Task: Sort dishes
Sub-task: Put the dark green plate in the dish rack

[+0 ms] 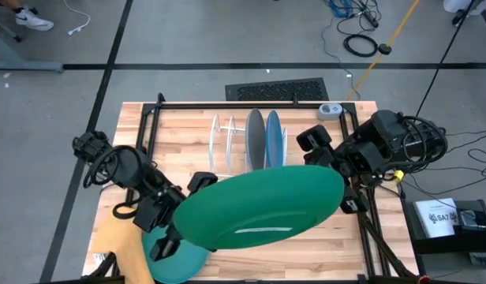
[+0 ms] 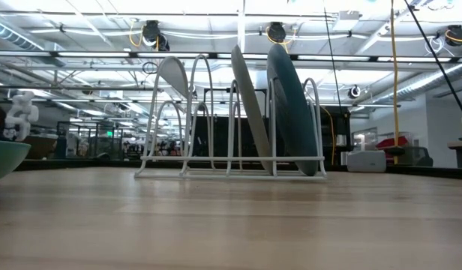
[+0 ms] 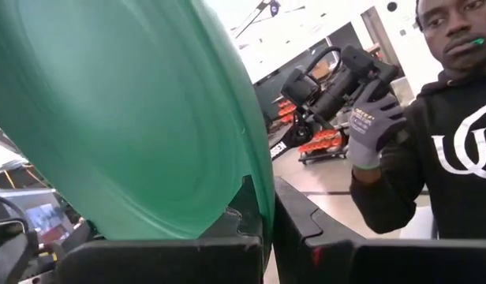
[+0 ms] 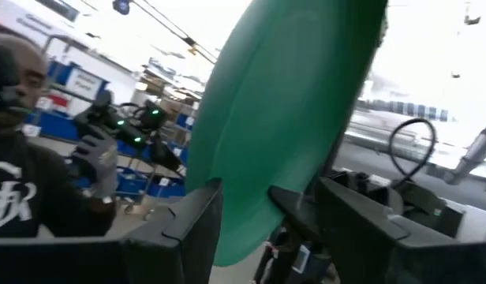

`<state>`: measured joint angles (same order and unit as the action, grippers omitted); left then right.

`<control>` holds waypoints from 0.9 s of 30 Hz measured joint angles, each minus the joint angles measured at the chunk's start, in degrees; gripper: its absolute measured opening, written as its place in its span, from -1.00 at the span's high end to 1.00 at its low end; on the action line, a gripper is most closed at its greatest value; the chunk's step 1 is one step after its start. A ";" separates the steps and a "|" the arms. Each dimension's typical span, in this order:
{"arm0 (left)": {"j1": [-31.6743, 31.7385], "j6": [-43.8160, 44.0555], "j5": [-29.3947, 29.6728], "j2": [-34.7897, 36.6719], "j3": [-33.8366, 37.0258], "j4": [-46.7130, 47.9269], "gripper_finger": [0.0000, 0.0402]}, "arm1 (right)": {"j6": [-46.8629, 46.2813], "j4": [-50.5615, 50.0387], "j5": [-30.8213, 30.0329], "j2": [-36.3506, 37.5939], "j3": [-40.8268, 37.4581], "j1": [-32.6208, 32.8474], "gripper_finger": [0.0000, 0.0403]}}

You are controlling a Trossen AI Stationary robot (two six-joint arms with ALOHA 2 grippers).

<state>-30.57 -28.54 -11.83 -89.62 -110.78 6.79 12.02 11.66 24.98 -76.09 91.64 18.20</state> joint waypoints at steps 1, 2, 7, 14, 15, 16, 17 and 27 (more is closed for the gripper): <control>-0.03 -0.02 -0.18 -0.02 0.00 -0.07 0.98 | 0.19 -0.42 0.64 0.07 0.00 0.00 0.04; -0.14 -0.03 -0.20 -0.02 0.00 -0.10 0.98 | 0.45 -0.94 1.01 0.15 0.00 0.00 0.04; -0.19 -0.37 -0.15 0.02 0.00 -0.75 0.98 | 0.65 -0.75 3.86 0.35 0.00 0.03 0.02; 1.34 0.86 -0.64 -1.14 0.00 -0.76 0.98 | -0.80 0.61 1.25 0.42 0.00 0.04 -0.02; 1.47 1.06 -0.98 -1.14 -0.02 -0.79 0.98 | -0.87 0.61 1.41 0.40 0.00 0.04 -0.01; 1.59 1.18 -1.14 -1.14 -0.02 -0.70 0.98 | -0.86 0.47 2.16 0.35 0.00 0.04 -0.01; 1.64 1.24 -1.18 -1.15 -0.02 -0.53 0.98 | -0.87 0.15 3.37 0.33 0.00 0.07 -0.01; 2.03 2.67 0.24 -1.29 -0.02 0.34 0.98 | -0.79 0.46 6.10 0.31 0.00 0.70 -0.01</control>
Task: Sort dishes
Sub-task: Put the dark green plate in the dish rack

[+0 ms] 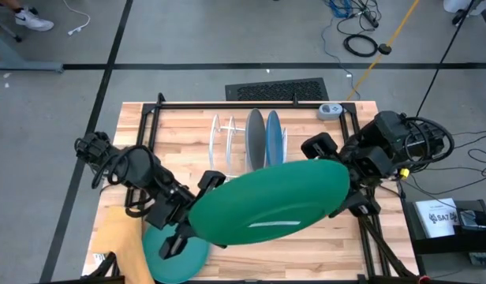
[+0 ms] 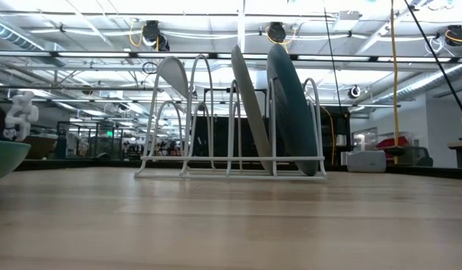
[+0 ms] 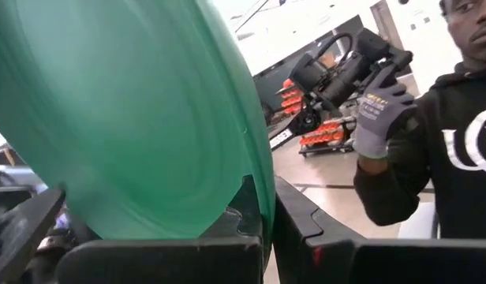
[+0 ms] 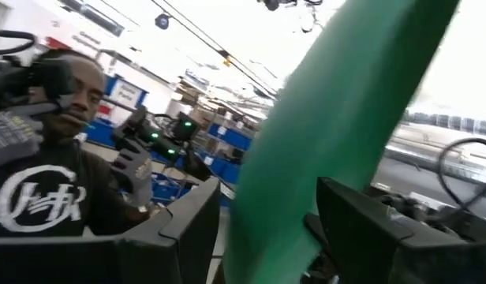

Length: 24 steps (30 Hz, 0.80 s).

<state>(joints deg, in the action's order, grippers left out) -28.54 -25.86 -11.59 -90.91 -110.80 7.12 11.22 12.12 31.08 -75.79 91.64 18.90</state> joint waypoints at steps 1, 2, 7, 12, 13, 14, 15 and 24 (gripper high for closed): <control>0.07 0.13 0.51 0.00 0.00 0.10 0.98 | 0.00 0.09 0.95 0.00 0.00 0.00 -0.01; 0.24 0.13 1.27 0.00 0.00 0.12 0.98 | 0.01 0.21 1.41 -0.01 0.00 0.00 -0.01; 1.28 1.22 2.18 0.00 0.00 0.91 0.98 | 1.91 0.41 1.85 -0.02 0.00 0.72 0.08; 1.93 1.99 1.72 0.00 0.00 0.97 0.98 | 5.85 -0.24 1.45 -0.04 0.00 1.42 0.41; 1.90 1.87 1.72 0.00 0.00 1.00 0.98 | 6.23 -0.32 1.47 -0.04 0.00 1.41 0.50; 1.90 1.53 1.79 0.00 0.02 1.12 0.98 | 6.16 -0.38 1.63 -0.04 0.00 1.41 0.58; 1.88 1.41 1.88 0.00 0.02 1.15 0.98 | 5.95 -0.60 1.85 -0.04 0.00 1.45 0.67; 1.99 1.08 0.23 0.17 0.02 0.30 0.87 | 5.72 -0.87 2.33 -0.11 -0.09 1.55 0.88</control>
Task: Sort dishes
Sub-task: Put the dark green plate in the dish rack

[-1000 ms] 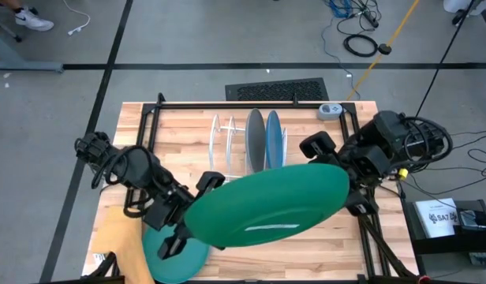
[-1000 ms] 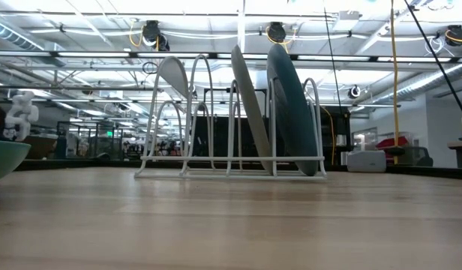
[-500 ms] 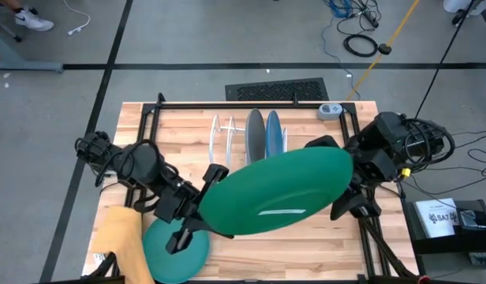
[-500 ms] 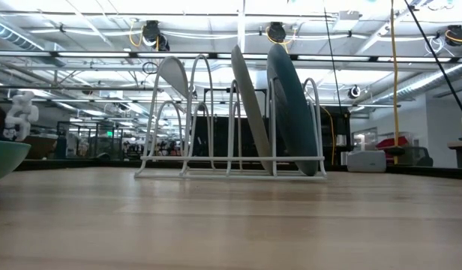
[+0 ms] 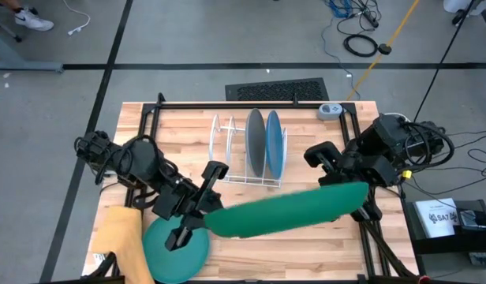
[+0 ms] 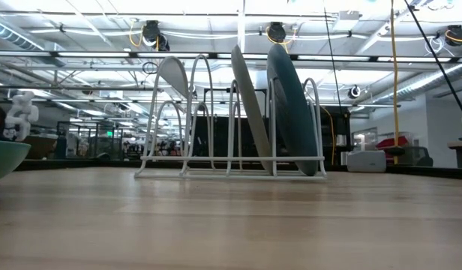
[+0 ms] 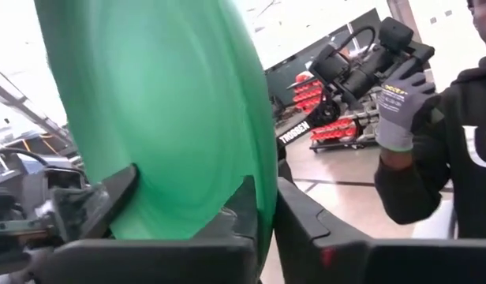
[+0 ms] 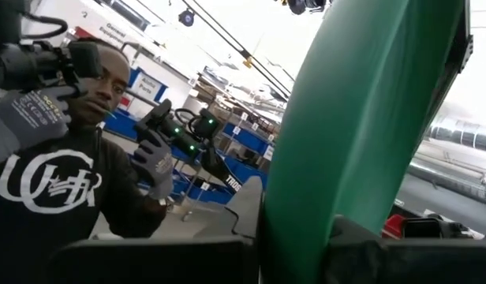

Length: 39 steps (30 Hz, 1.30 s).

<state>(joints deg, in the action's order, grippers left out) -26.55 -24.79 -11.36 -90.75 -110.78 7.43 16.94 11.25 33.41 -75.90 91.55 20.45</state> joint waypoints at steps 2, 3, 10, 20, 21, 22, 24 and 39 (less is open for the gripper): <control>0.02 0.05 0.05 0.09 -0.04 -0.28 0.74 | 0.95 -0.24 0.05 0.00 0.00 0.00 0.88; 0.01 0.29 0.03 0.22 -0.04 -0.35 0.66 | 1.45 -0.50 0.16 0.00 0.00 0.00 0.88; -1.06 -1.49 1.06 1.27 -0.04 -1.06 -0.01 | 4.41 -2.57 -1.08 0.07 0.00 1.38 0.89; -8.02 -13.99 16.68 7.57 -0.04 -5.66 -0.32 | 7.08 -6.97 -9.71 0.11 0.04 4.34 0.89; -9.12 -15.33 19.71 8.28 -0.04 -5.59 -0.33 | 7.12 -7.56 -11.68 0.11 0.04 4.56 0.89; -10.31 -16.53 22.95 8.94 -0.04 -5.49 -0.33 | 7.39 -8.07 -14.15 0.11 0.06 4.87 0.89; -12.58 -18.66 29.83 9.93 -0.04 -5.45 -0.33 | 8.26 -9.59 -19.64 0.11 0.07 5.33 0.89; -23.33 -24.25 53.42 9.49 -0.04 -1.77 -0.33 | 6.53 -5.95 -65.36 -9.87 0.11 4.56 0.89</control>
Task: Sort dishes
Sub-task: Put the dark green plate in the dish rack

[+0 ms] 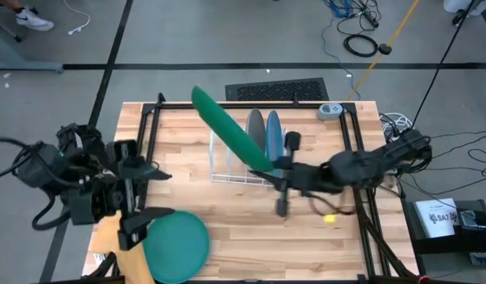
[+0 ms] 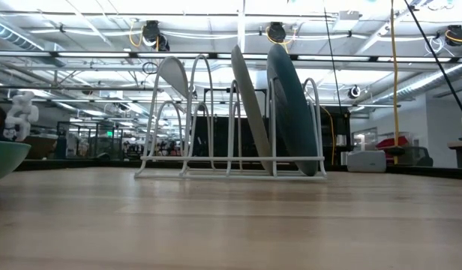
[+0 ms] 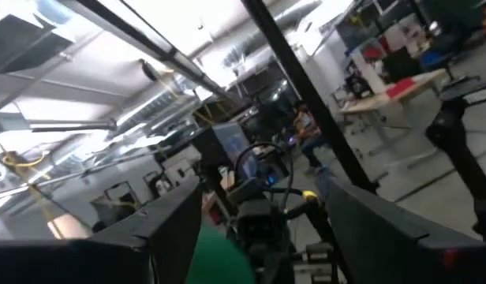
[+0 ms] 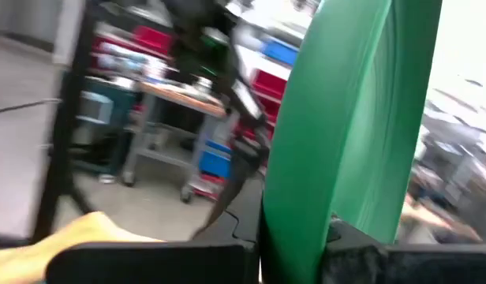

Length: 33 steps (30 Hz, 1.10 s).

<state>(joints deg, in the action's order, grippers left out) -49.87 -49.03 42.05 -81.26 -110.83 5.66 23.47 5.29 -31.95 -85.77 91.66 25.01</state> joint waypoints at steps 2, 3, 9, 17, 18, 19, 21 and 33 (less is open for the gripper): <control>-1.58 -1.28 3.06 -0.53 0.00 0.05 -0.33 | -2.06 2.81 -3.20 -2.70 0.00 -0.76 0.89; -2.32 -2.15 4.95 -0.83 0.00 0.16 -0.33 | -3.10 4.27 -4.61 -4.07 0.00 -1.19 0.89; -7.38 -2.67 11.43 -2.51 0.04 3.33 -0.33 | -9.24 14.76 -12.13 -12.58 0.00 -3.37 0.89; -15.44 -4.12 21.47 -3.89 0.93 3.98 -0.33 | -6.70 32.73 -26.15 -21.34 0.00 -3.99 0.89; -16.16 -4.23 22.38 -3.89 1.19 3.98 -0.33 | -5.99 34.40 -27.80 -22.29 0.00 -3.94 0.89; -16.67 -4.24 22.98 -3.89 1.33 3.95 -0.33 | -5.47 35.68 -29.25 -23.12 -0.02 -3.85 0.89; -17.35 -4.22 23.84 -3.89 1.53 3.93 -0.33 | -5.44 37.56 -31.02 -24.37 -0.02 -3.73 0.89; -19.69 -4.03 24.38 -3.89 1.55 3.97 -0.33 | -7.91 38.96 -40.14 -28.50 -0.02 -4.35 0.89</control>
<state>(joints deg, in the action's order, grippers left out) -69.56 -53.06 66.43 -85.14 -109.27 9.63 15.56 44.26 -72.10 -114.27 91.64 20.66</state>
